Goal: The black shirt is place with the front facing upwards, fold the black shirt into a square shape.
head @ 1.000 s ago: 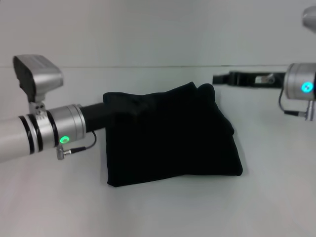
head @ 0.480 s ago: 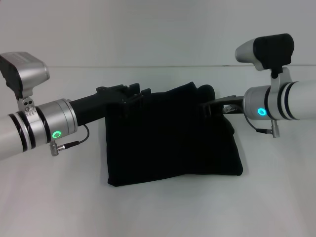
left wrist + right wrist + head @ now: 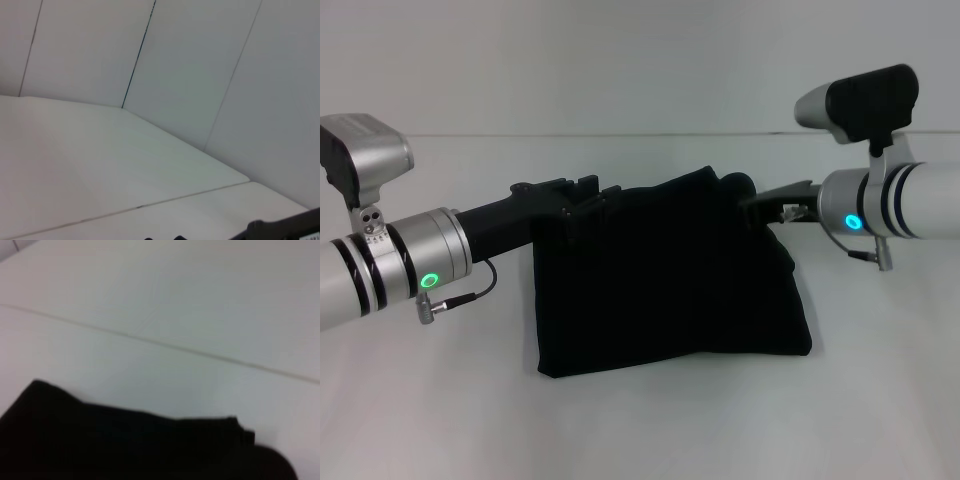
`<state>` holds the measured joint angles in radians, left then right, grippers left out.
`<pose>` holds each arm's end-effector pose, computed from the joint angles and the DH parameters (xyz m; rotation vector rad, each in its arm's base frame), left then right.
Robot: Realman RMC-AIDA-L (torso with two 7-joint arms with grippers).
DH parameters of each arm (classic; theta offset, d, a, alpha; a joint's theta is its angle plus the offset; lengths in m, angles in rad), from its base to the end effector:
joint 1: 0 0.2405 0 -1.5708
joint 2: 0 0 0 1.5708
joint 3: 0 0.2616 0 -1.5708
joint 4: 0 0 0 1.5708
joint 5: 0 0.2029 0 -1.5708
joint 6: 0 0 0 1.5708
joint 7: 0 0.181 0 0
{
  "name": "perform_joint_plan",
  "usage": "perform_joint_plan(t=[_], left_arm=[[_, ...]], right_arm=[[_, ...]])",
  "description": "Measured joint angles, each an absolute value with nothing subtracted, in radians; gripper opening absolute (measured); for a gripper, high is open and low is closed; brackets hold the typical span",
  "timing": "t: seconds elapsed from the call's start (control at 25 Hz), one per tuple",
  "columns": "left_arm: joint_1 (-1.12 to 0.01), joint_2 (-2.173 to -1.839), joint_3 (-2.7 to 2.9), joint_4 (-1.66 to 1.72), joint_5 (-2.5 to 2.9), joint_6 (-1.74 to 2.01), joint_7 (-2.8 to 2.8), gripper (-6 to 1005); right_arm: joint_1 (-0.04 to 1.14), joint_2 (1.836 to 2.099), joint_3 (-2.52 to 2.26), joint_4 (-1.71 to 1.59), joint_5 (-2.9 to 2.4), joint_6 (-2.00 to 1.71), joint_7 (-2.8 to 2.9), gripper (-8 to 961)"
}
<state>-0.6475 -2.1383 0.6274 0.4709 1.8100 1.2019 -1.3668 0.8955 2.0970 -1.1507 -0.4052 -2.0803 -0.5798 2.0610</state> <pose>-0.2269 0.4014 -0.0608 -2.3811 -0.8325 -0.8379 0.2197 0.4699 -0.0988 -2.2762 0.9946 0.1646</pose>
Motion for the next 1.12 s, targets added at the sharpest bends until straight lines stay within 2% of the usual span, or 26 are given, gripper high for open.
perform_joint_plan(t=[0.24,0.48,0.72,0.76,0.8,0.92,1.12], left_arm=[[-0.647,-2.137,0.622,0.471,1.81,1.195,-1.377,447],[-0.648,-2.114,0.617,0.471,1.81,1.21,-1.435,484],[-0.638,-2.095,0.615,0.473,1.811,1.32,-1.458,534],[-0.635,-2.09,0.615,0.474,1.811,1.345,-1.459,554],[-0.632,-2.084,0.615,0.474,1.811,1.382,-1.459,574],[-0.623,-2.065,0.615,0.475,1.812,1.473,-1.46,635],[-0.592,-2.048,0.615,0.501,1.816,1.556,-1.456,735]], right_arm=[[0.855,2.097,-1.142,-0.475,-2.076,-0.586,2.067,39],[0.755,2.085,-1.137,-0.602,-1.952,-0.635,2.061,44],[0.678,2.047,-1.063,-0.671,-1.888,-0.861,2.061,49],[0.663,2.034,-1.016,-0.672,-1.888,-0.963,2.06,50],[0.663,2.034,-1.016,-0.672,-1.888,-0.963,2.06,89],[0.643,2.01,-0.942,-0.668,-1.892,-1.113,2.085,205],[0.634,1.942,-0.915,-0.649,-1.992,-1.267,2.277,434]])
